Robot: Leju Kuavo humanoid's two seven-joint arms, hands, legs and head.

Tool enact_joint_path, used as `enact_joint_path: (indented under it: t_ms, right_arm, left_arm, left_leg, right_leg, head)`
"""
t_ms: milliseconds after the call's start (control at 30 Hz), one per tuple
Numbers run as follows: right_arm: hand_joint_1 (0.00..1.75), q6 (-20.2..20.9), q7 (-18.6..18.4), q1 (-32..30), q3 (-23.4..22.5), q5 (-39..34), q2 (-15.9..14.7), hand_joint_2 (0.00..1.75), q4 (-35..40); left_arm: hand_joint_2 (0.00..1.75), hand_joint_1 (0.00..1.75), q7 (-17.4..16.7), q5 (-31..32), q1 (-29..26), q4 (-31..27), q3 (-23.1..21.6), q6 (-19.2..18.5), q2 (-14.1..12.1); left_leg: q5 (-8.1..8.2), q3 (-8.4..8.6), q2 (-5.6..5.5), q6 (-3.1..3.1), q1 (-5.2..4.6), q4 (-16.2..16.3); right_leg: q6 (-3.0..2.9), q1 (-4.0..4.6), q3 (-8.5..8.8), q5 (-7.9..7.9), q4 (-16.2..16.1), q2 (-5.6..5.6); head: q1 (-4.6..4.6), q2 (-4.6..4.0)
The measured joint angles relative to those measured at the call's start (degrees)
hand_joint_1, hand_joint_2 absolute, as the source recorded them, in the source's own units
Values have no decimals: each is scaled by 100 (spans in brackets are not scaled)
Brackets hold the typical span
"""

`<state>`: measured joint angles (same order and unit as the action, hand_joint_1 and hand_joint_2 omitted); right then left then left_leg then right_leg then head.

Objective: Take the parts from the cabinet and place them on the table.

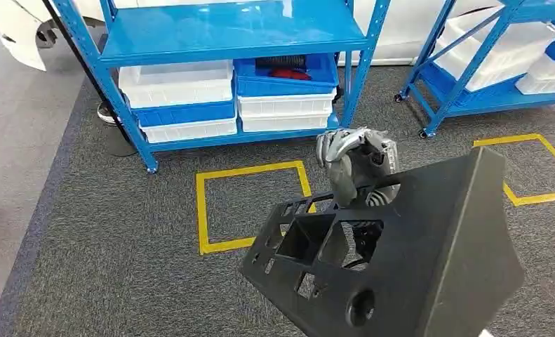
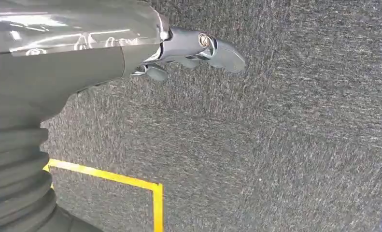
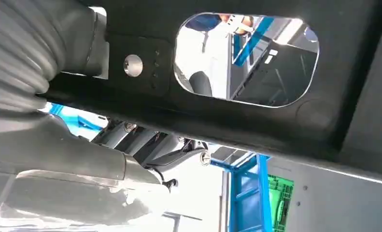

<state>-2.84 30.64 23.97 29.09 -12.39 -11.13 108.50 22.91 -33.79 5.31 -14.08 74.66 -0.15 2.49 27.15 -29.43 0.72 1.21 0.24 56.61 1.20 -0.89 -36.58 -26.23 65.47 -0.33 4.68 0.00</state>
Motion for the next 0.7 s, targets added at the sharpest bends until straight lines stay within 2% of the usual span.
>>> enact_joint_path:
  t_ms: [33, 67, 200, 233, 267, 300, 367, 400, 433, 467, 500, 533, 567, 600, 700]
  right_arm:
    - [175, 0, 4, 0, -2, 6, 0, 175, 0]
    - [175, 0, 13, -4, -2, 13, 0, 175, -2]
    - [175, 18, 37, -52, -7, 35, 11, 175, -2]
    - [175, 39, 39, -63, -9, 52, 15, 175, -2]
    - [175, 66, 46, -64, -13, 72, 24, 175, -2]
    - [175, 91, 46, -68, -15, 100, 54, 175, -2]
    - [175, 127, 63, -113, -20, 153, 92, 175, -11]
    - [175, 129, 72, -136, -26, 172, 107, 175, -15]
    - [175, 129, 81, -154, -53, 214, 122, 175, -17]
    - [175, 120, 129, -170, -92, 309, 142, 175, -17]
    - [175, 105, 239, -189, -147, 473, 157, 175, -17]
    - [175, 87, 376, -204, -201, 667, 175, 175, -15]
    - [175, 87, 491, -217, -242, 817, 181, 175, -7]
    - [175, 111, 568, -235, -295, 876, 184, 175, 6]
    - [175, 260, 623, -327, -378, 870, 184, 175, 98]
  left_arm:
    - [175, 0, 0, 0, 2, 0, 0, -7, 7]
    - [175, 0, 2, 2, 9, 0, 0, -15, 15]
    - [175, 0, 0, 0, 12, 0, 2, -28, 13]
    - [175, 0, 0, 2, 13, -2, 2, -35, 7]
    - [175, 0, 0, 0, 11, 0, 2, -42, 9]
    - [175, 0, 0, 0, 10, 0, 2, -44, 13]
    - [175, 0, 0, 0, 2, 0, 4, -50, 13]
    - [175, 0, 2, 0, -1, 0, 4, -54, 13]
    - [175, 0, 2, 0, -4, 0, 2, -57, 11]
    - [175, 0, 15, 0, -4, 0, 2, -72, 9]
    - [175, 0, 24, 0, -2, 0, 2, -101, 7]
    - [175, 0, 31, 0, 3, 0, 2, -122, 4]
    - [175, 0, 33, 2, 4, 0, 2, -138, 2]
    - [175, 0, 35, 2, 13, 0, 2, -142, 2]
    - [175, 0, 33, -2, 3, 0, 2, -146, -2]
  left_leg:
    - [8, -2, 0, -15, -1, 12]
    - [6, -38, 2, -58, -37, 28]
    - [-36, -80, 7, -176, -21, 21]
    - [22, -106, -3, -216, -21, 68]
    - [146, -164, -21, -240, -9, 222]
    - [397, -355, -23, -254, -2, 636]
    - [813, -821, -24, -292, 8, 1633]
    - [856, -960, -24, -300, 10, 1916]
    - [788, -970, -24, -302, 14, 1923]
    - [576, -841, -24, -301, 26, 1641]
    - [320, -627, -23, -300, 38, 1190]
    - [42, -343, -22, -291, 49, 610]
    - [-29, -188, -23, -266, 53, 253]
    - [27, -157, -23, -233, 21, 129]
    - [-11, -202, -17, -140, 4, 180]
  right_leg:
    - [-40, 7, 299, 132, -504, 4]
    - [-82, 45, 390, 6, -665, 11]
    - [-188, 69, 313, 53, -707, 23]
    - [-243, 12, 341, 91, -765, 4]
    - [-270, 15, 341, 102, -781, 3]
    - [-303, 20, 324, 110, -781, 1]
    - [-321, 37, 294, 123, -778, 2]
    - [-321, 38, 282, 126, -771, 3]
    - [-315, 37, 276, 130, -761, 6]
    - [-313, 36, 274, 129, -743, 9]
    - [-306, 36, 274, 125, -723, 10]
    - [-285, 35, 272, 111, -691, 12]
    - [-260, 38, 256, 98, -666, 14]
    - [-219, 80, 213, 87, -607, 22]
    - [-117, 66, 174, 154, -644, 51]
  head:
    - [-2, 0]
    - [-2, 0]
    - [0, 0]
    - [0, 0]
    - [0, 0]
    - [0, 0]
    - [0, 0]
    - [0, 0]
    - [0, 0]
    - [0, 0]
    - [0, 0]
    - [0, 0]
    - [0, 0]
    - [0, 0]
    - [0, 0]
